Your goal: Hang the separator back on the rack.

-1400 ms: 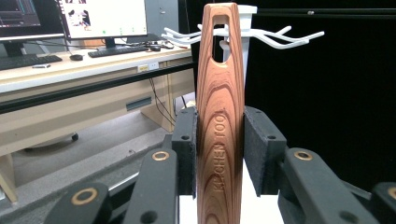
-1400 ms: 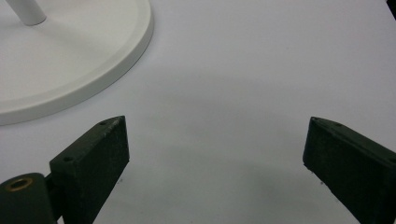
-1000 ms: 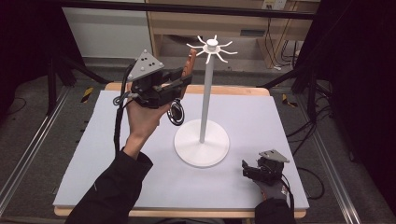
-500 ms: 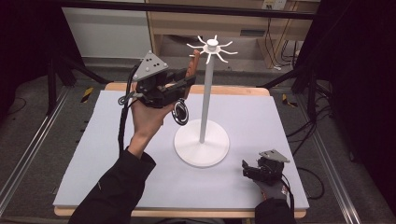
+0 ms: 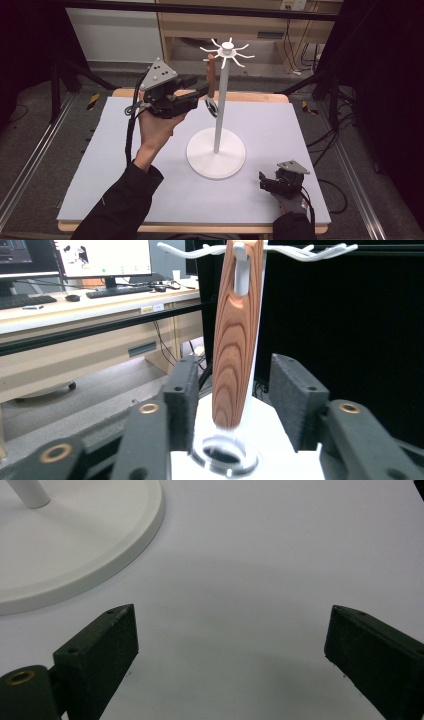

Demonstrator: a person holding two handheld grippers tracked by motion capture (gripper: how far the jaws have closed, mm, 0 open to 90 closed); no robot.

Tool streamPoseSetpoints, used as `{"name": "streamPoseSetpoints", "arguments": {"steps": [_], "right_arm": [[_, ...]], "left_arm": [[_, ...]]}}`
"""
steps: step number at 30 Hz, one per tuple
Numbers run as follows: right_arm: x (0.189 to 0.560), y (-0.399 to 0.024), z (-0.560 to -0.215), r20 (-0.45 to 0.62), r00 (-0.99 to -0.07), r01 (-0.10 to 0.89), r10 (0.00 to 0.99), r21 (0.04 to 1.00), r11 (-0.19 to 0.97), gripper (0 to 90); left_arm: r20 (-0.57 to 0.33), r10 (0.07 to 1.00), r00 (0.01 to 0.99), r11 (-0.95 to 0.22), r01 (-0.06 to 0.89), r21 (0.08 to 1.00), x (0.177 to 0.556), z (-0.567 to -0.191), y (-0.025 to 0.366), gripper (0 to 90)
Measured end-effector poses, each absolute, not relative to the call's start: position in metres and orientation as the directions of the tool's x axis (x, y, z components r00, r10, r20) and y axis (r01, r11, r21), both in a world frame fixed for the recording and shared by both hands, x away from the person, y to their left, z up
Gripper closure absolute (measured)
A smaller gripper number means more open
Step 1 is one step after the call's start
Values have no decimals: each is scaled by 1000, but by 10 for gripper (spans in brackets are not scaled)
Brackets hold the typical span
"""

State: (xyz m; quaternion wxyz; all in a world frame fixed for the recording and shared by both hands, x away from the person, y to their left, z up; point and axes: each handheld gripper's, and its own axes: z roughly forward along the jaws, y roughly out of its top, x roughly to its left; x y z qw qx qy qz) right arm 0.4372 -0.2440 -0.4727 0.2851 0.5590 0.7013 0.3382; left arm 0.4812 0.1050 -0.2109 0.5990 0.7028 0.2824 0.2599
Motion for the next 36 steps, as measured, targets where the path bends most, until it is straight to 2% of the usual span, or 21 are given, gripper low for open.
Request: {"name": "streamPoseSetpoints", "arguments": {"steps": [4, 9, 10, 13, 26, 32, 36], "right_arm": [[437, -244, -473, -24, -210, 592, 977, 792, 147, 75], [438, -244, -474, -32, -207, 593, 978, 791, 151, 74], [438, -243, -474, -33, -207, 593, 978, 791, 152, 75], [438, -243, -474, -35, -206, 592, 978, 791, 153, 75], [436, -243, -475, -33, -197, 593, 980, 792, 146, 68], [436, -243, -476, -40, -197, 591, 980, 793, 151, 68], [435, -243, -475, -35, -205, 588, 978, 795, 152, 66]], "left_arm": [[46, 712, 701, -140, 77, 987, 478, -216, 112, 461], [57, 712, 700, -144, 67, 987, 475, -231, 128, 428], [-2, 713, 701, -127, 132, 983, 469, -236, 131, 418], [15, 718, 696, -136, 119, 983, 467, -250, 145, 400], [-21, 777, 630, -174, 246, 954, 451, -325, 201, 334], [-3, 813, 582, -226, 320, 920, 446, -369, 219, 320], [3, 829, 559, -236, 345, 908, 447, -384, 225, 309]]}}
